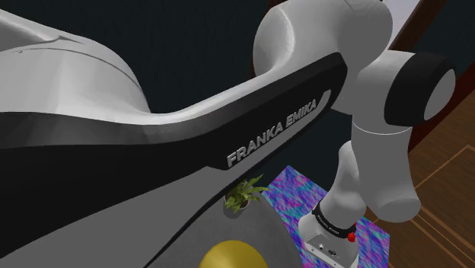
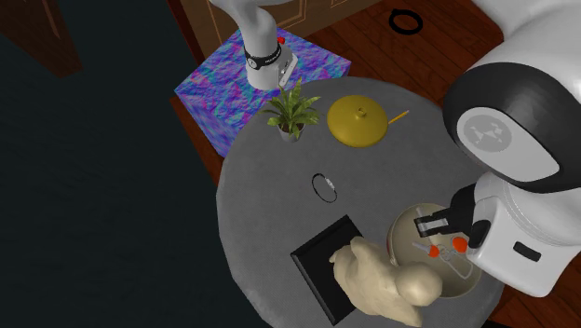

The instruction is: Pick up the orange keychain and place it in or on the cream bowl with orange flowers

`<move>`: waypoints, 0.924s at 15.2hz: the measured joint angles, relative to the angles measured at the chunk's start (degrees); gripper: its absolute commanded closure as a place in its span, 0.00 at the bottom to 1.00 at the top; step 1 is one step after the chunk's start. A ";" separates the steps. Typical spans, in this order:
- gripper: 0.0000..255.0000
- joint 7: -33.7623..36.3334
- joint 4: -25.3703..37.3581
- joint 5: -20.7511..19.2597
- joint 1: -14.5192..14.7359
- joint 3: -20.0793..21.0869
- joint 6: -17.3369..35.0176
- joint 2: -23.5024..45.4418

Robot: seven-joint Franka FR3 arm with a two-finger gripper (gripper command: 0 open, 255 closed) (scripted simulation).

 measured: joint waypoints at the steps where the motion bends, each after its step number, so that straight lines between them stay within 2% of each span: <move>1: 1.00 -0.01 0.00 0.00 -0.01 0.00 0.00 0.00; 2: 0.00 -0.01 0.01 0.00 0.00 0.00 -0.01 0.00; 8: 0.00 -0.01 -0.05 -0.01 0.01 -0.02 -0.02 0.10; 14: 0.00 -0.59 5.88 0.56 0.79 0.37 -6.39 -0.62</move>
